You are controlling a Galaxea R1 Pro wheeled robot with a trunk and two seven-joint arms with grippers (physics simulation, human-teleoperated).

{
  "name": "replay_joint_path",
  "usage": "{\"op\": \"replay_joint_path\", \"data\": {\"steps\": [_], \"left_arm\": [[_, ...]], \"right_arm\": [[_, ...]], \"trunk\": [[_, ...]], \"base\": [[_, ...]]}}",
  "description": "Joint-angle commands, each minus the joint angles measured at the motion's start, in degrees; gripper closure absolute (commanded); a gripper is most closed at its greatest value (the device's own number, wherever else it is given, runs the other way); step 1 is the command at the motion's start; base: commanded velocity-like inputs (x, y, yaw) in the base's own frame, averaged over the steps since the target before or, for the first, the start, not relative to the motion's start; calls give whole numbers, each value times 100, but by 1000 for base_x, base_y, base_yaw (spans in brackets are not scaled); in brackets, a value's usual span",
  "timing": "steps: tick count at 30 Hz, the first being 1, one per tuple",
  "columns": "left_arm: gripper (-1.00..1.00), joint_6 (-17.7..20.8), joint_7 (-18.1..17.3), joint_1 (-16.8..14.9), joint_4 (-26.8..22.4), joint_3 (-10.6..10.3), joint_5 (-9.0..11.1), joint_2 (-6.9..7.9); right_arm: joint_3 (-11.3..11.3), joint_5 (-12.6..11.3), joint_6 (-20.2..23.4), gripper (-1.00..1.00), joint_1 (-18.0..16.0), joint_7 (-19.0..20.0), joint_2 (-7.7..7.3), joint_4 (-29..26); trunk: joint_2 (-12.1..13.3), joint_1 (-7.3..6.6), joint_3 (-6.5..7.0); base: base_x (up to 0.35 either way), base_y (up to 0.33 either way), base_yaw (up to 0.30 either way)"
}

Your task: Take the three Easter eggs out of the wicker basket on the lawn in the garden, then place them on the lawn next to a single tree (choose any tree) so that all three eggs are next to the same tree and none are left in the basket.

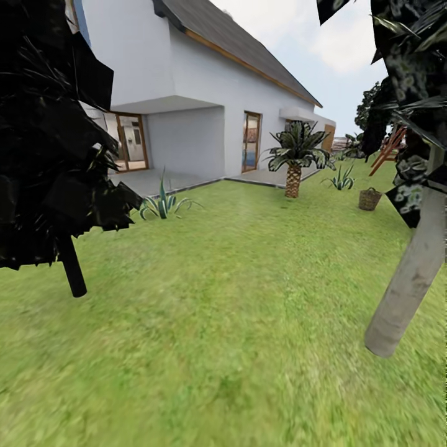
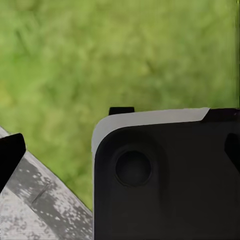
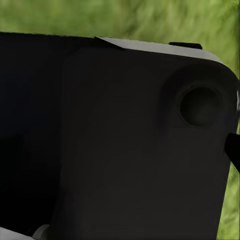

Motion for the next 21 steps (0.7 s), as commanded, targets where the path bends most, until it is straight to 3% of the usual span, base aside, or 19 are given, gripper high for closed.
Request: {"op": "replay_joint_path", "data": {"steps": [1, 14, 21], "left_arm": [[-100, -17, 7, 0, -1, -5, -2, 0], [-100, -18, 7, 0, -1, -7, 0, 1], [-100, -18, 7, 0, -1, -7, 0, 2]], "right_arm": [[39, -1, -9, -100, 0, -2, -1, -3], [33, -5, -9, -100, 0, -2, 0, -3], [32, -7, -9, -100, 0, -2, -1, -3]], "trunk": [[-2, 4, 2], [-2, 4, 20], [-2, 4, 20]], "base": [[336, 0, -203], [336, 0, -62], [336, 0, -205]]}}
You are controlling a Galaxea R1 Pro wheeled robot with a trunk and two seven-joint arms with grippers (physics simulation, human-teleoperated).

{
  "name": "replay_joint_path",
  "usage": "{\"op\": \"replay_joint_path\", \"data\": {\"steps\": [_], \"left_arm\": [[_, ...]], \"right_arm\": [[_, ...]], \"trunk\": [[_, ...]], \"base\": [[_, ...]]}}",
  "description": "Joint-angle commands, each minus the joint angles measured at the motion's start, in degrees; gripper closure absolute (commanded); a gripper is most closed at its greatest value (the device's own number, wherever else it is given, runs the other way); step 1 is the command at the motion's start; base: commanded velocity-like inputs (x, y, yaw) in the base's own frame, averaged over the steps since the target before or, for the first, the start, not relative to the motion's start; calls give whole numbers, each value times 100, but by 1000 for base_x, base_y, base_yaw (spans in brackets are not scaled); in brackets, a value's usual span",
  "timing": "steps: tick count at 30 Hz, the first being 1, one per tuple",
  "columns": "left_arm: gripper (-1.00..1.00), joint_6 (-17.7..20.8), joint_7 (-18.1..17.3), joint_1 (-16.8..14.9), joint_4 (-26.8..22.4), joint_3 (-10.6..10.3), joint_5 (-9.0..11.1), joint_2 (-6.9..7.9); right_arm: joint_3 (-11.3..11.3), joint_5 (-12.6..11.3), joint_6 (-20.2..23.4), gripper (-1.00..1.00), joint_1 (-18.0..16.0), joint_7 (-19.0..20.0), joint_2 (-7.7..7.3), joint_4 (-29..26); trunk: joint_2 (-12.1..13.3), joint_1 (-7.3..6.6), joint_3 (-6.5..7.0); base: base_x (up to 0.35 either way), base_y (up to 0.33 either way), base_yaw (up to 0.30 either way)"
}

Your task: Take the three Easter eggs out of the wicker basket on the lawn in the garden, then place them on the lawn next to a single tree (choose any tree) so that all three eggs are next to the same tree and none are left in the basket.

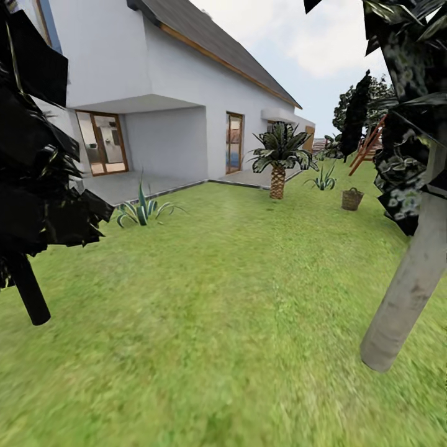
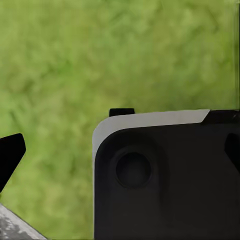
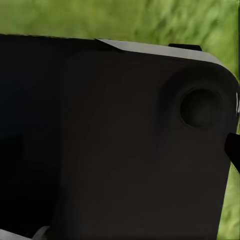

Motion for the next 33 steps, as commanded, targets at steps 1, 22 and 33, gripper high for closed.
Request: {"op": "replay_joint_path", "data": {"steps": [1, 22, 33], "left_arm": [[-100, -16, 8, 0, -1, -5, -3, 0], [-100, -16, 7, 0, -1, -7, -3, -1], [-100, -16, 8, 0, -1, -6, -3, 0]], "right_arm": [[37, -3, -10, -100, 0, -2, 0, -3], [36, -4, -10, -100, 0, -2, -1, -3], [36, -4, -10, -100, 0, -6, 0, -3]], "trunk": [[-2, 4, -4], [-2, 4, -16], [-2, 4, -18]], "base": [[336, 0, -101], [336, 0, -69], [336, 0, -18]]}}
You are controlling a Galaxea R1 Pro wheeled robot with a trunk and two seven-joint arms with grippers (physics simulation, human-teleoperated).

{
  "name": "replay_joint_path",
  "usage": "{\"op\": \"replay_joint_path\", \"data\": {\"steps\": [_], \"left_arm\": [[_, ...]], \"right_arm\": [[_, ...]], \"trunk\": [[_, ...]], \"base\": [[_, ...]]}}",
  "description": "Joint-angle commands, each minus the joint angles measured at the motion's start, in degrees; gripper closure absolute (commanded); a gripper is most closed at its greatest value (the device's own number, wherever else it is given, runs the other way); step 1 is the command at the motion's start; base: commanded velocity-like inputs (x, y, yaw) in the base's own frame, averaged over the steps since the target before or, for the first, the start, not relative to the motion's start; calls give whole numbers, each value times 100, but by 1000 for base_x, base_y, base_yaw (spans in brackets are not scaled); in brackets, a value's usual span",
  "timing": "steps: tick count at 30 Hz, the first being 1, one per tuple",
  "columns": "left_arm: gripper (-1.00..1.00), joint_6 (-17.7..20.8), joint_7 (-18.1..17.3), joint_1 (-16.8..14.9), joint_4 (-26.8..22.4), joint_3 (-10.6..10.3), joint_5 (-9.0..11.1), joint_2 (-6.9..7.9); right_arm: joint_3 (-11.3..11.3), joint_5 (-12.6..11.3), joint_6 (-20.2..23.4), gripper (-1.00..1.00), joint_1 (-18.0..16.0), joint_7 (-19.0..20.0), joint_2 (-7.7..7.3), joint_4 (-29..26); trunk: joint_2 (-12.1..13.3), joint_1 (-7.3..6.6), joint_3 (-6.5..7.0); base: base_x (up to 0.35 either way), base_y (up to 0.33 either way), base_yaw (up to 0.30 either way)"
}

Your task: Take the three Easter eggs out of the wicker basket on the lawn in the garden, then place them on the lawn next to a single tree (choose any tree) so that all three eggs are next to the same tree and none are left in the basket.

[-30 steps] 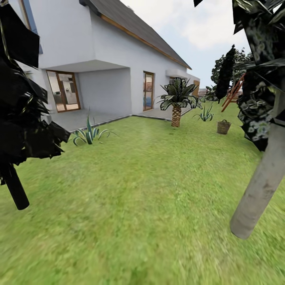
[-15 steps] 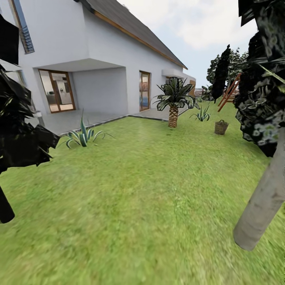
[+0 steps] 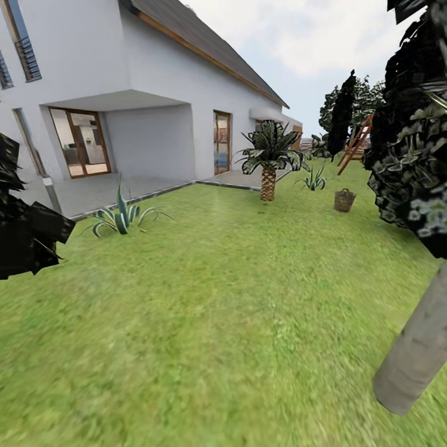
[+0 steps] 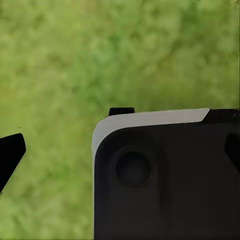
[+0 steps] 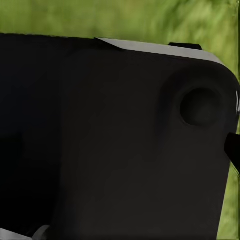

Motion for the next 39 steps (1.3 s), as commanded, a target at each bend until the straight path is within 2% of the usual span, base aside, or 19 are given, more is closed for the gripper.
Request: {"op": "replay_joint_path", "data": {"steps": [1, 21, 29, 39], "left_arm": [[-100, -17, 8, 0, -1, -7, -3, 0], [-100, -17, 8, 0, -1, -7, 2, 2], [-100, -17, 8, 0, -1, -6, 1, 5], [-100, -17, 8, 0, -1, -4, -1, 5]], "right_arm": [[37, -3, -11, -100, 0, -1, -1, -2], [31, -3, -11, -100, 0, -7, -1, -2], [32, -3, -11, -100, 0, -4, -1, -2], [36, -3, -11, -100, 0, -7, -1, -2]], "trunk": [[-2, 4, -4], [-2, 4, -4], [-2, 4, -4], [-2, 4, -4]], "base": [[330, 0, -2], [303, 0, 0], [276, 4, -129], [268, 62, -22]]}}
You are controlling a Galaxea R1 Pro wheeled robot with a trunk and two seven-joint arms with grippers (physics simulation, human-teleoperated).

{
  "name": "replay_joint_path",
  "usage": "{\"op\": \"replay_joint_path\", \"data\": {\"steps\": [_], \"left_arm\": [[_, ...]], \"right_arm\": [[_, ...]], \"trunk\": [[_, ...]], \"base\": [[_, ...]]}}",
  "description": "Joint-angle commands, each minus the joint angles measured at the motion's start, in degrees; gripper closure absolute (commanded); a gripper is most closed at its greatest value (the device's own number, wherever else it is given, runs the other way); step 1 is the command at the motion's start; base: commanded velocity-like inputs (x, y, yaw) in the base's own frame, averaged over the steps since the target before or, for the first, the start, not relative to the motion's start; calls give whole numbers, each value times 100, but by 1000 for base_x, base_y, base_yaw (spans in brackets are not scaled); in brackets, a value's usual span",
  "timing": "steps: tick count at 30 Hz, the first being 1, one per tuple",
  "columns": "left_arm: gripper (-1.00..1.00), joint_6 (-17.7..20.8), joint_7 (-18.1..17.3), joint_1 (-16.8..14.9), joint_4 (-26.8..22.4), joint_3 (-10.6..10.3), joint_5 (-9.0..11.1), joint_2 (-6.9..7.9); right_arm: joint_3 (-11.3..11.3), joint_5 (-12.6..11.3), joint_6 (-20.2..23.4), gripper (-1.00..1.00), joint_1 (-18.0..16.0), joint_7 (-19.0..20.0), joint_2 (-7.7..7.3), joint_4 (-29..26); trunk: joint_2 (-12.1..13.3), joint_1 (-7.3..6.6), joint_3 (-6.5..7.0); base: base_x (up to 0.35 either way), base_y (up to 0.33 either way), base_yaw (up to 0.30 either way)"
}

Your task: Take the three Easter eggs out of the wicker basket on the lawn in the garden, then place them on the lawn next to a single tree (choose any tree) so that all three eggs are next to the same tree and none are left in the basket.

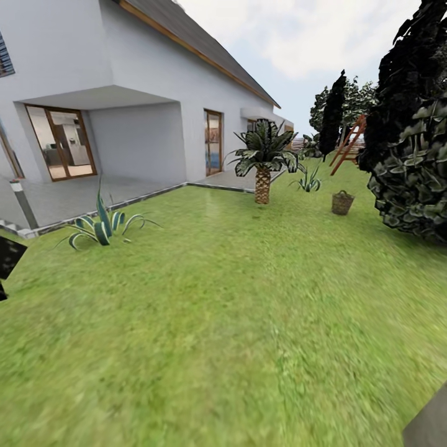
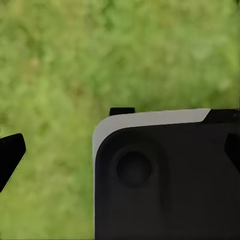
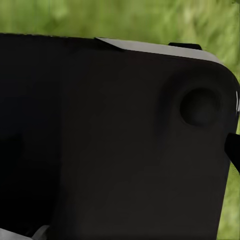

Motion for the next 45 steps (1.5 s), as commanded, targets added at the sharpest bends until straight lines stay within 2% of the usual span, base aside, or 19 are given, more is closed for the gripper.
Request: {"op": "replay_joint_path", "data": {"steps": [1, 23, 45], "left_arm": [[-100, -16, 7, 0, -1, -7, -3, 1], [-100, -16, 7, 0, -1, -9, -3, 0], [-100, -16, 7, 0, -1, -9, -4, 0]], "right_arm": [[37, -3, -12, -100, 0, -3, -1, -2], [32, -3, -12, -100, 0, 1, -1, -2], [35, -3, -12, -100, 0, 4, -1, -2]], "trunk": [[-2, 3, -4], [-2, 3, -4], [-2, 3, -4]], "base": [[267, 73, -2], [267, 75, -82], [265, 88, -250]]}}
